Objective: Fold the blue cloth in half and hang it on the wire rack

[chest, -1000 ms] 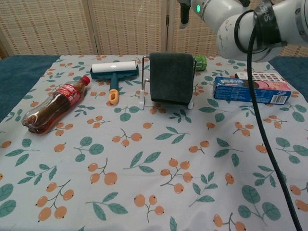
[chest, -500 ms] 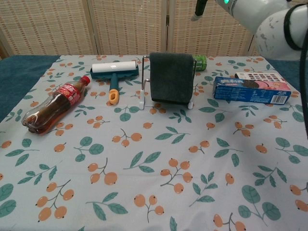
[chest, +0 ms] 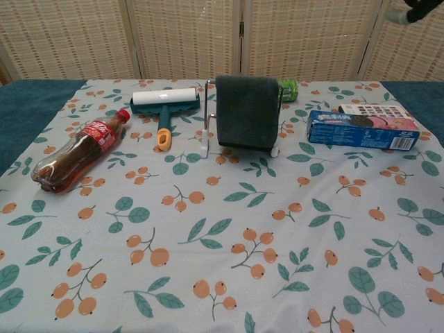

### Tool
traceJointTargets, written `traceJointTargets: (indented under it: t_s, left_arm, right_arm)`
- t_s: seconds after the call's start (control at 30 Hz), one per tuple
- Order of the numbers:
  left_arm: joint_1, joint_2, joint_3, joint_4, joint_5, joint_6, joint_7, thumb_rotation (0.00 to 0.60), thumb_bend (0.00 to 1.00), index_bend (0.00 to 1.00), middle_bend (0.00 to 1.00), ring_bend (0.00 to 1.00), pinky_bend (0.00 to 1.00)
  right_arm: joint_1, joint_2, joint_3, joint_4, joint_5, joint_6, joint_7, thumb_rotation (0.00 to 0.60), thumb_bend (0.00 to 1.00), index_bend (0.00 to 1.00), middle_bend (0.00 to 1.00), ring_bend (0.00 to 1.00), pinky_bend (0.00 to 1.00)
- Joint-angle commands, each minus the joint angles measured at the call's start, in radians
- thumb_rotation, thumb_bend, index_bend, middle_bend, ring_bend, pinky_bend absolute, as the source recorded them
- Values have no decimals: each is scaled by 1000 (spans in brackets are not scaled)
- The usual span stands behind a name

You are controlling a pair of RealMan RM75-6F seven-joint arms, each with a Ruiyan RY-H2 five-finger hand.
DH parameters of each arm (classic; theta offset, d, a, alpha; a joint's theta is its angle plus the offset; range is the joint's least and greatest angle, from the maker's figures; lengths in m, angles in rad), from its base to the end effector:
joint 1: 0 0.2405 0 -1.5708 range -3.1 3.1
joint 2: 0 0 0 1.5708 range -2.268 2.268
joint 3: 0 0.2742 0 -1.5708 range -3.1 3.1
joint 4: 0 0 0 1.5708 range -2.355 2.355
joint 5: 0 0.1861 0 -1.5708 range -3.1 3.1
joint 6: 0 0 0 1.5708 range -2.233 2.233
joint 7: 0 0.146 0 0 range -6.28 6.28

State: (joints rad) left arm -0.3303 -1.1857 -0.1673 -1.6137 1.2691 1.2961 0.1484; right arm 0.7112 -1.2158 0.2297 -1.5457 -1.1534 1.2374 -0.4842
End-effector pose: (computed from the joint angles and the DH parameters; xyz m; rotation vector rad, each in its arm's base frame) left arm -0.2850 0.2776 0.1685 -1.4070 -0.8818 -0.9025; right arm -0.1760 -0.3836 0.1720 1.5513 -0.4282 0.8846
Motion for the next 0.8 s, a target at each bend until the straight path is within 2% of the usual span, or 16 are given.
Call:
traceJointTargets:
  t_s: [0.03,0.17,0.43,0.6,0.8]
  left_arm:
    - [4,5,1,-5,-4,3,6,600,294,99,191,176,388]
    - [14,17,6,-17,-10,15,26,600,294,100,191,175,375]
    - [58,30,20,-49,-9,80,58,600,294,103,191,169,358]
    - [96,33,42,-76,26,141,73,600,294,105,191,169,356]
    - [136,34,70,-104,63,193,94,600,294,108,191,169,350]
  right_arm:
    - [-130,87,-79,-94,-65,97,99,600,363,383,602,566,807]
    - [-249,134,-148,-118,-135,194,165,600,393,383,560,510,740]
    - [-455,149,-253,-62,-225,333,337,600,412,384,556,505,735]
    - [-543,139,-290,-34,-263,378,428,600,413,384,556,505,734]
    - [-603,131,-299,-15,-287,402,459,600,413,403,556,505,734]
